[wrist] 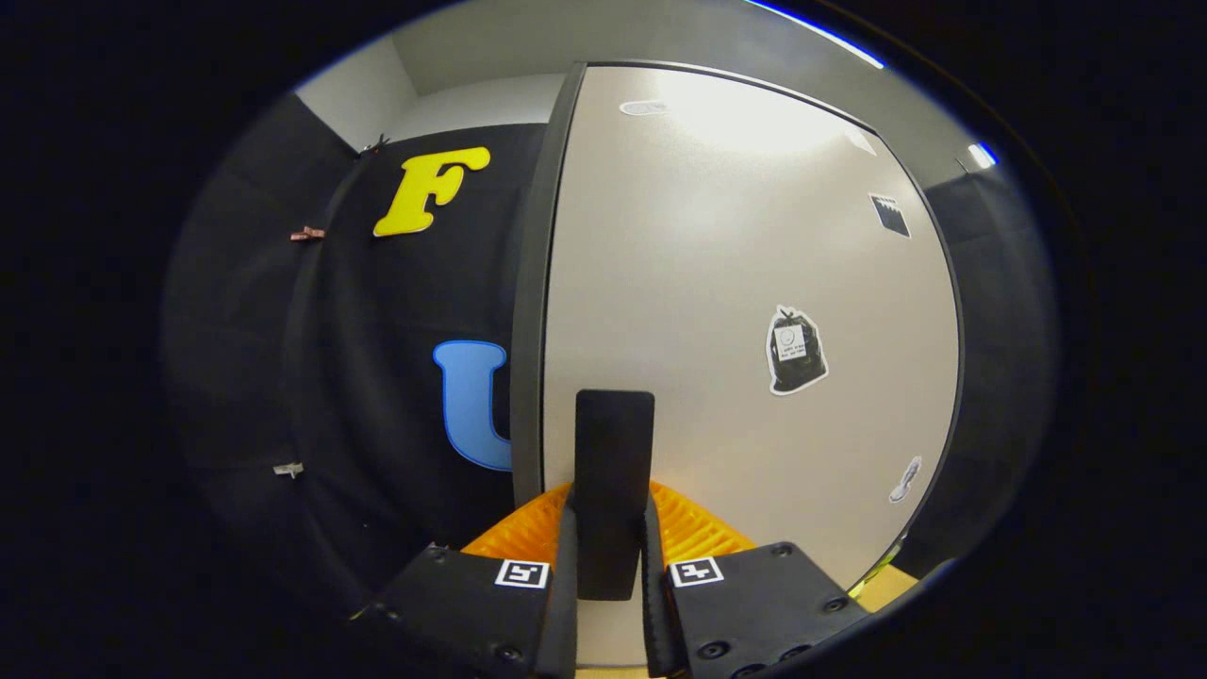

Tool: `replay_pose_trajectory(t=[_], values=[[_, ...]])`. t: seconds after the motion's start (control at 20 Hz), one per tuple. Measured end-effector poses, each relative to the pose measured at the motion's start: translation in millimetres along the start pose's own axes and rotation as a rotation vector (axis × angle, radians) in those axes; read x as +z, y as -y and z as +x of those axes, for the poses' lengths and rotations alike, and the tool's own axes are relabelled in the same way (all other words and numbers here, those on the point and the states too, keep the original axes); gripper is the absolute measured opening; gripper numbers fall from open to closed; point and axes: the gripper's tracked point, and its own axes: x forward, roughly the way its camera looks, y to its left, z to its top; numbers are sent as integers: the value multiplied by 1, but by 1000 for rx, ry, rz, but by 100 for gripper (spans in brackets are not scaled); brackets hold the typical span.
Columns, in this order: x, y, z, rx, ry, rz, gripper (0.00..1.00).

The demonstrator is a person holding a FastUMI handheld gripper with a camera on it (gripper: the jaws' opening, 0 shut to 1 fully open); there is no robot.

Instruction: Open the shoe cabinet door, grab the shoes and put them into the shoe cabinet, then close the shoe cabinet door.

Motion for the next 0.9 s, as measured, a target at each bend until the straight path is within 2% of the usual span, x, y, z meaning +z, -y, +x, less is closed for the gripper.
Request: replay_pose_trajectory(t=[0.05, 0.1, 0.15, 0.2, 0.4, 0.6, 0.9], values=[[0, -1, -2, 11, -4, 10, 32], [1, 0, -1, 23, 4, -2, 24], [2, -1, -6, 32, 7, -7, 24], [1, -1, -9, 46, 3, -7, 18], [6, -1, -34, 99, -8, 26, 18], [12, 4, -80, 157, -3, 28, 18], [18, 39, -143, 207, -8, 17, 18]])
